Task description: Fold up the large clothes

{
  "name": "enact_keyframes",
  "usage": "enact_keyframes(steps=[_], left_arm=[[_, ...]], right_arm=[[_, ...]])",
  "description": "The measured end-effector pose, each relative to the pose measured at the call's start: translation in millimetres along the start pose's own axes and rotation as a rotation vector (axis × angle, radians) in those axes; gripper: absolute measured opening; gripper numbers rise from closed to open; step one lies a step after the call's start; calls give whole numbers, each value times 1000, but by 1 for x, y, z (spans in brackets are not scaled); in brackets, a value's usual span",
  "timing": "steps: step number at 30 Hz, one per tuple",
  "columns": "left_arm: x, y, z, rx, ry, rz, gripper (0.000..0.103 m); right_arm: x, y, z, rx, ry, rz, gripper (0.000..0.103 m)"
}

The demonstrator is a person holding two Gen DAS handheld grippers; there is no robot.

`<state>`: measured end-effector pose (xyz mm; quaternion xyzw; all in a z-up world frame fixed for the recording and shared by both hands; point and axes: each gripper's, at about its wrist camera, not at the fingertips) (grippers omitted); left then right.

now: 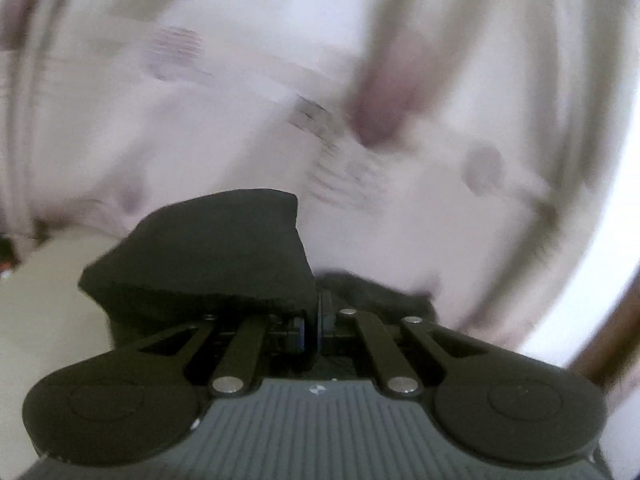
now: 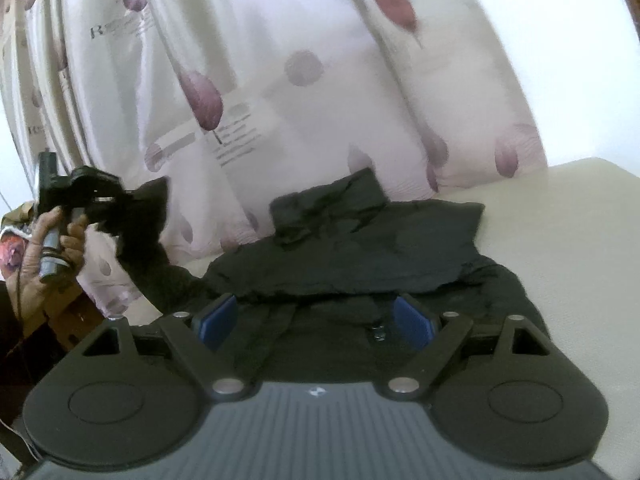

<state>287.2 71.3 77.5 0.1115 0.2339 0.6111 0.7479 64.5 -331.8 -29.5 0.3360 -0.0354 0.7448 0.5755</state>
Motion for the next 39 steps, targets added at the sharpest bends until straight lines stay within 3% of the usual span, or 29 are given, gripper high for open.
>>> enact_keyframes(steps=[7,9,10,11,12,13,14,17,19,22,25,27,29,34,39], left_arm=[[-78,-50,-52,101,-177,-91,5],[-96,-62,-71,108,-254,-106,10],[-102,-65,-80,109,-290,-108,28],[-109,-69,-91,110,-334,-117,57],[-112,-65,-98,107,-367,-120,72],[-116,-64,-106,89,-398,-117,95],[-121,-59,-114,51,-429,-114,101],[-131,-40,-133,-30,-539,-140,101],[-131,-27,-141,-62,-555,-183,103],[-119,-4,-142,-73,-502,-227,103],[-83,30,-140,-87,-363,-231,103],[-51,49,-141,-63,-235,-209,103],[-19,57,-141,-15,-123,-137,103],[39,65,-154,62,94,-51,103],[46,79,-161,61,96,7,103]], right_arm=[[-26,11,-1,-8,-64,-9,86],[-31,11,-2,-4,-81,-7,86],[-33,11,-2,-1,-86,-6,86],[-34,11,-3,1,-88,-5,86],[-35,10,-4,2,-90,-5,86],[-35,10,-4,4,-92,-3,86],[-35,10,-4,6,-94,-2,86],[-34,8,-3,6,-94,0,86],[-32,4,0,10,-87,-2,86],[-22,-4,7,15,-65,-1,87],[-4,-17,19,23,-10,-9,87],[13,-33,27,44,51,7,87],[37,-56,33,78,142,17,87],[120,-129,32,112,464,39,87],[177,-202,7,103,747,-62,87]])
Point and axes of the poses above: each gripper's, at about its wrist camera, not at the fingertips, and y roughly against the way its jaws point, x to its left, z to its top, and after that the axes turned 8 degrees about -y, right-handed
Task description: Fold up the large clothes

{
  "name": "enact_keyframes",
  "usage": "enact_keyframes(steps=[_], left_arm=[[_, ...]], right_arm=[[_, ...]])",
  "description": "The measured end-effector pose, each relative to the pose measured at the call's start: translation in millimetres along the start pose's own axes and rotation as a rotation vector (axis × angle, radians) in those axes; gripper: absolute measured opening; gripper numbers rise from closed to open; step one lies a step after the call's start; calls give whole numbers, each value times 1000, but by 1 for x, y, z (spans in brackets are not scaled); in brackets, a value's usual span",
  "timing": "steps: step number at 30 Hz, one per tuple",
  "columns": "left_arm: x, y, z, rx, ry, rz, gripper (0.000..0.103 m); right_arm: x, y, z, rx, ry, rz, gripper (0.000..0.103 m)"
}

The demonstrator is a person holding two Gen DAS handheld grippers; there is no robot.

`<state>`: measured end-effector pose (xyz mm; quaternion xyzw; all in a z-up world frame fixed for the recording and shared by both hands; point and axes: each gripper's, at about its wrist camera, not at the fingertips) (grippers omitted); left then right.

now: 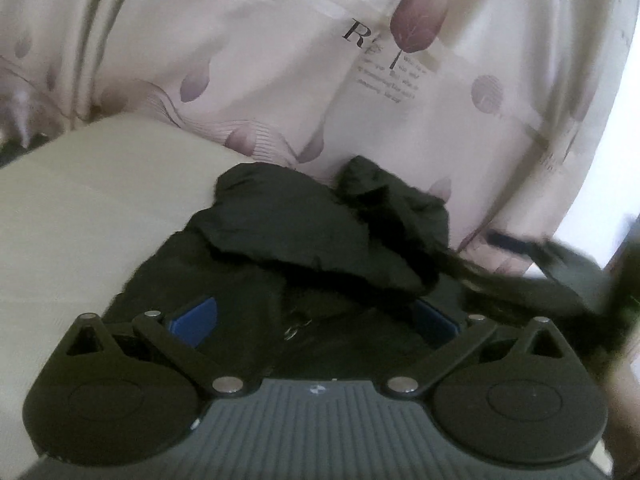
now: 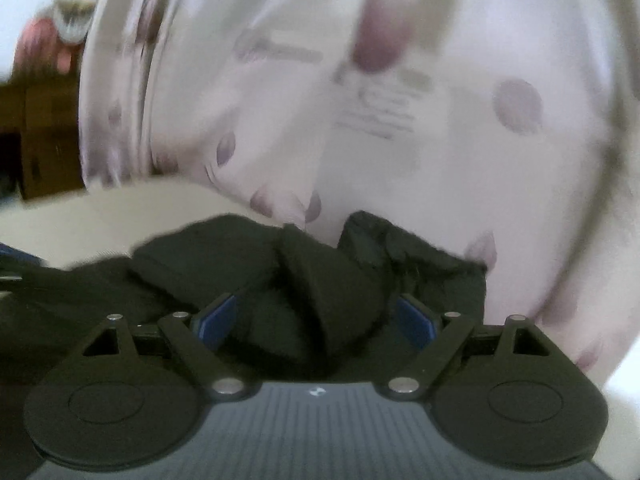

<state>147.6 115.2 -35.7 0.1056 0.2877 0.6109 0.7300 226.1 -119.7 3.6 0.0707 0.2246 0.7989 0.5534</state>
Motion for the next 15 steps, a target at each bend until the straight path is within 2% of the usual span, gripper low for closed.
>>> enact_keyframes(steps=[4,5,6,7,8,12,15], left_arm=[[-3,13,-9,6,-18,-9,103],[-2,14,-11,11,-10,-23,103],[-2,14,-15,19,-4,-35,103],[-2,15,-18,25,-4,-39,103],[-2,16,-21,29,-9,-39,103],[-4,16,-32,36,-59,-25,103],[-4,13,-36,53,-64,-30,103]], right_arm=[[22,-52,3,39,147,-98,86],[21,-62,1,60,164,-114,82],[18,-70,0,76,162,-135,49],[10,-77,-1,105,130,-160,11],[-2,-79,-1,125,67,-170,9],[-75,-54,-15,97,-296,-196,9],[-125,-31,-43,97,-569,-159,9]])
Point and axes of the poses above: each gripper's, at about its wrist camera, not at the fingertips, and y roughly against the way its jaws point, x to its left, z to its top, and after that the axes turned 8 degrees about -y, right-handed
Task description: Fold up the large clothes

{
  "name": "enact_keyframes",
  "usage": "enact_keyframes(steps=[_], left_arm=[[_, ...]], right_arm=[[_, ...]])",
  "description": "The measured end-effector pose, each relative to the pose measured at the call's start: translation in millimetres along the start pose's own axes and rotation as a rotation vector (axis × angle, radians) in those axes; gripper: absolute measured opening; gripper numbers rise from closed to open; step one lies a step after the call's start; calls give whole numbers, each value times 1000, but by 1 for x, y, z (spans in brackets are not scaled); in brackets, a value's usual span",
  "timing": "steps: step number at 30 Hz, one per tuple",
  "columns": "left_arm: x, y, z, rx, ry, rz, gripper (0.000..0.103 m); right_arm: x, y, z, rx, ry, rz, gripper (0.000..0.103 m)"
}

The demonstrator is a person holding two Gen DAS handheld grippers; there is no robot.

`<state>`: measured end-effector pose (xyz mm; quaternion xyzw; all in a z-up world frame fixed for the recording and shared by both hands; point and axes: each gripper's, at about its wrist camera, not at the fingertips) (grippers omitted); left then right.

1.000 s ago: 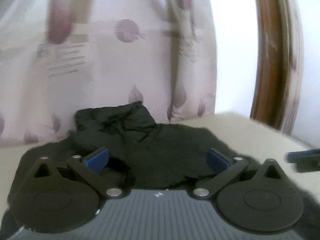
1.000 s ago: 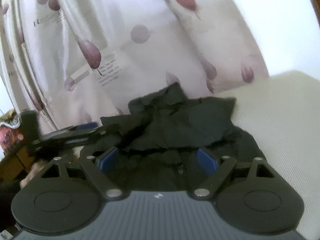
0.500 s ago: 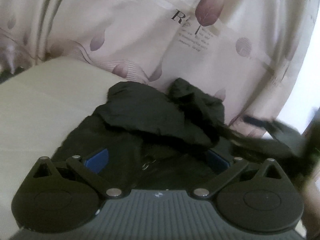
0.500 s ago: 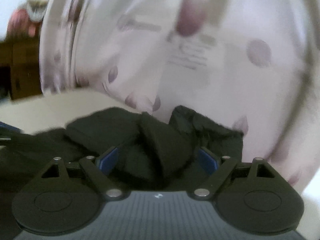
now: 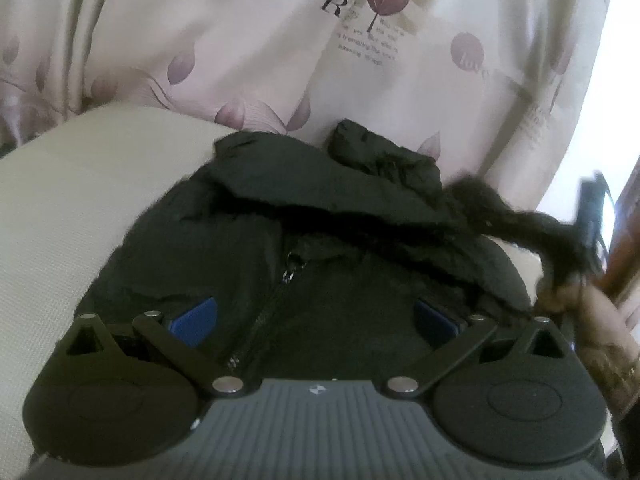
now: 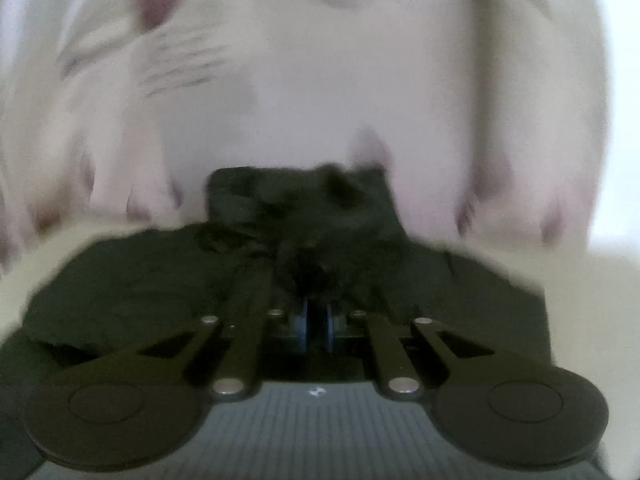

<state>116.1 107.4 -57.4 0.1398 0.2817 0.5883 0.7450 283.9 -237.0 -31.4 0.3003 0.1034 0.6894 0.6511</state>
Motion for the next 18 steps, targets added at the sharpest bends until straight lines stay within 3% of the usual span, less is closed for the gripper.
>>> enact_keyframes(steps=[3,6,9,10,11,13,15,17,18], left_arm=[[1,0,-1,4,11,-9,103],[0,-1,-2,7,-1,-5,103],[0,-2,-2,10,-8,5,103],[0,-2,-2,11,-8,8,103],[1,-2,-2,14,-7,11,103],[2,-5,-1,22,1,16,103],[5,-9,-1,34,15,25,103],[8,-13,1,43,37,29,103],[9,-15,3,47,49,29,103]], right_arm=[[-39,7,-13,37,-171,23,9],[-74,6,-29,91,-388,152,13],[-110,5,-39,114,-644,244,47],[-118,7,-42,98,-695,262,67],[-126,11,-43,68,-743,271,79],[-138,20,-39,7,-784,271,81],[-142,20,-30,5,-765,244,81],[-138,13,-20,16,-716,229,81],[-129,3,-12,37,-631,190,80]])
Point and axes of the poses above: each gripper's, at about its wrist camera, not at the fingertips, and y roughly against the way its jaws point, x to its left, z to its top, and after that the axes turned 8 degrees about -y, right-handed
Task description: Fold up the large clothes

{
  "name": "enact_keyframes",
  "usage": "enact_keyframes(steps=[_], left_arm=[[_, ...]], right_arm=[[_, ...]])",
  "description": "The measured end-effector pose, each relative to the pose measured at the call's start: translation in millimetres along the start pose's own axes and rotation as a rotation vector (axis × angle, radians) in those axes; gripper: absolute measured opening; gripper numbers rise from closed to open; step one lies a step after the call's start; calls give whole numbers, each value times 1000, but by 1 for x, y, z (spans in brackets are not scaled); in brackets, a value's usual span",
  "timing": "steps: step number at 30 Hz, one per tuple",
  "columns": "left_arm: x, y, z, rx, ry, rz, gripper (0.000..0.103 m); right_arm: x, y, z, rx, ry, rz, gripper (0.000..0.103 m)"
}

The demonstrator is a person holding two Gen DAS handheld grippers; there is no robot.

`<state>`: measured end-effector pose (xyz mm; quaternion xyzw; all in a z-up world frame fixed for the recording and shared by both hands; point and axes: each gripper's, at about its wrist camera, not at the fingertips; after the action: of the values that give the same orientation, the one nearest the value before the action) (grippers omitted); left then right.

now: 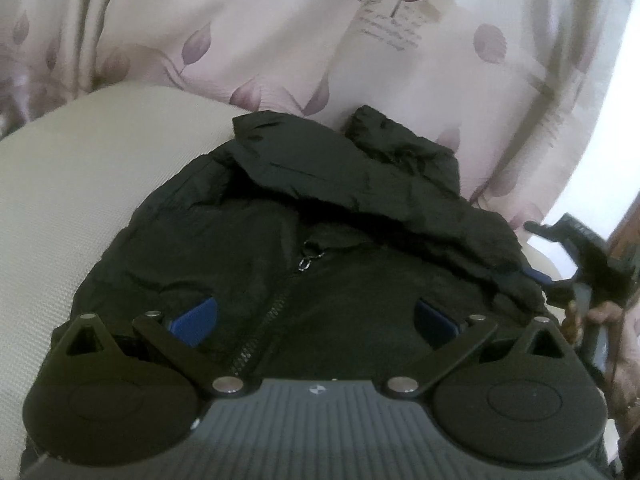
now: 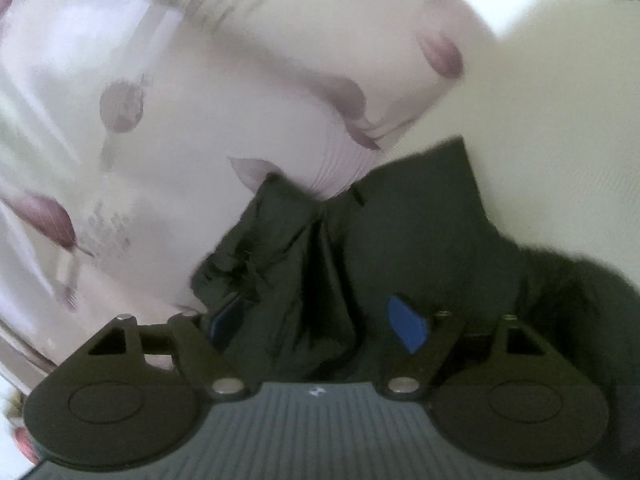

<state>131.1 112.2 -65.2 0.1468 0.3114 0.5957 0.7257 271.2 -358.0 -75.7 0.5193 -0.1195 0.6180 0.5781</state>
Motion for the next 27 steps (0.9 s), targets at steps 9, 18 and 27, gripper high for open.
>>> enact_keyframes(steps=[9,18,27], left_arm=[[-13,-1,9,-62,-82,56,103],[3,0,1,-11,-26,66,103],[-22,1,46,-149,-123,37,102]], right_arm=[[52,-70,-37,150,317,-119,15],[40,-40,-9,83,297,-183,17],[94,-1,-16,38,534,-11,19]])
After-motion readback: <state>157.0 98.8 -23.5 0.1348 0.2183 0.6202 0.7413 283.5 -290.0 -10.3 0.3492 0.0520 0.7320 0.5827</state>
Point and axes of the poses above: each gripper's, at about its wrist camera, not at the fingertips, and y roughly against the way its jaws point, x to its left, z to its top, and after that the axes turned 8 degrees about -y, right-handed
